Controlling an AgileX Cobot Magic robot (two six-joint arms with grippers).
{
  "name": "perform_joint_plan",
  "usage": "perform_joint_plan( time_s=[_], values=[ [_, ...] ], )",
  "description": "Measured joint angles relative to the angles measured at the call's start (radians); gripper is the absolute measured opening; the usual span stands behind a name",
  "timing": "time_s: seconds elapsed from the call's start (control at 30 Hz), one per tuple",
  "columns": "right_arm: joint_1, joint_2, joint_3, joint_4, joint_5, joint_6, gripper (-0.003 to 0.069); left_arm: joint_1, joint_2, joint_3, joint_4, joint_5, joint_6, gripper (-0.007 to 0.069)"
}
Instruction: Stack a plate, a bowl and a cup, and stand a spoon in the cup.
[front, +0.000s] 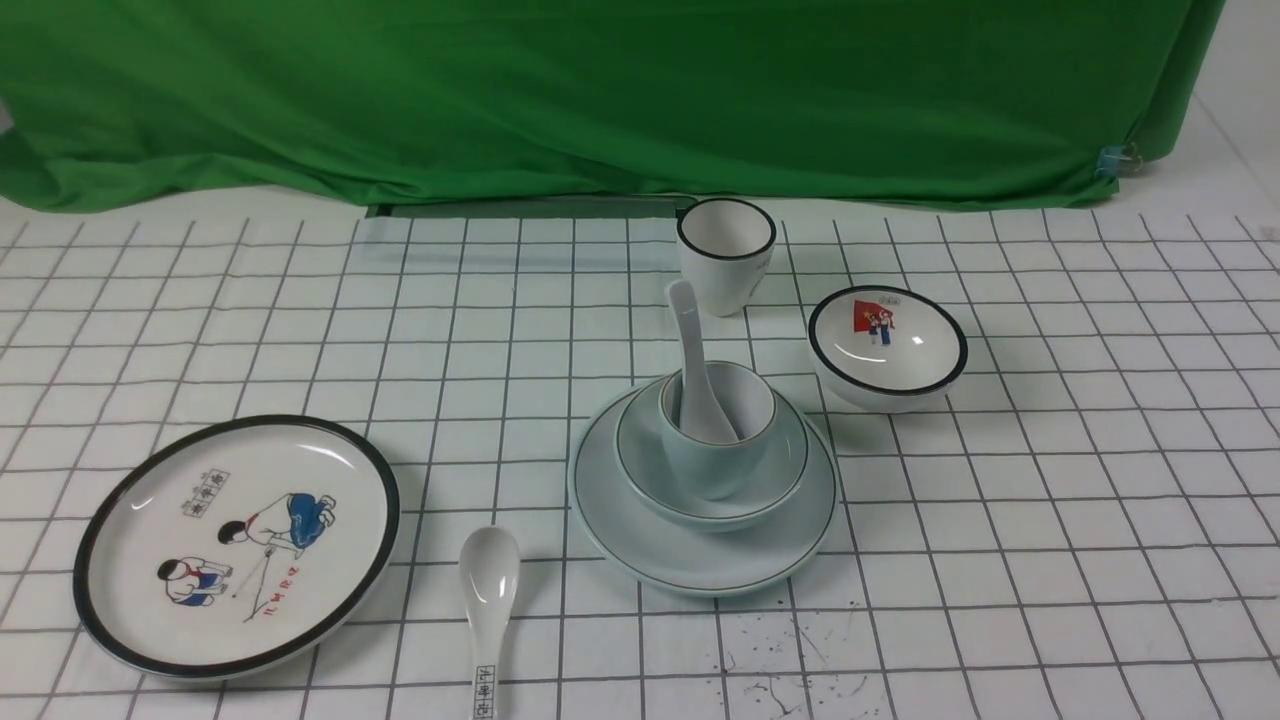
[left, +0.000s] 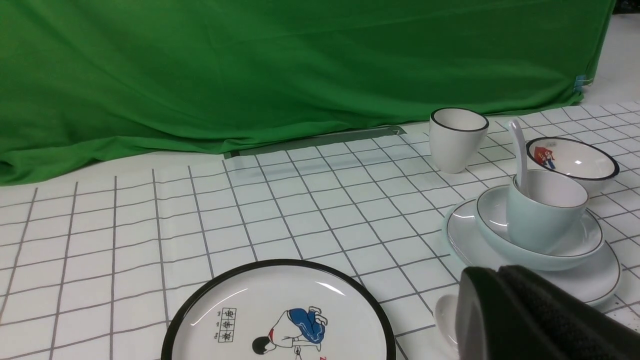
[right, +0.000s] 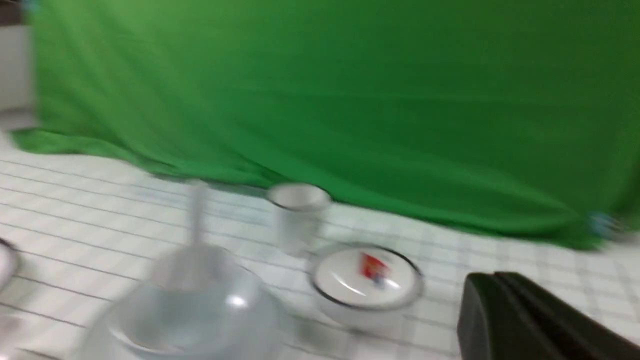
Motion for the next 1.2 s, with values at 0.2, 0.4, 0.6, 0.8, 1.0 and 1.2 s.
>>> perform_joint_plan(
  time_s=[0.2, 0.4, 0.6, 0.8, 1.0, 1.2],
  values=[
    [-0.186, -0.181, 0.152, -0.063, 0.049, 0.098, 0.0011, 0.000, 0.000, 0.000, 0.000, 0.000, 0.000, -0.0031],
    [-0.250, -0.297, 0.160, -0.103, 0.283, 0.115, 0.0011, 0.000, 0.000, 0.000, 0.000, -0.001, 0.000, -0.0031],
    [-0.252, -0.301, 0.160, -0.112, 0.340, 0.117, 0.0011, 0.000, 0.000, 0.000, 0.000, -0.001, 0.000, -0.0031],
    [-0.252, -0.301, 0.160, -0.113, 0.352, 0.118, 0.0013, 0.000, 0.000, 0.000, 0.000, -0.001, 0.000, -0.0031],
    [-0.252, -0.301, 0.160, -0.114, 0.352, 0.120, 0.0022, 0.000, 0.000, 0.000, 0.000, -0.001, 0.000, -0.0031],
    [-0.252, -0.301, 0.160, -0.114, 0.352, 0.120, 0.0034, 0.000, 0.000, 0.000, 0.000, -0.001, 0.000, -0.0031]
  ],
)
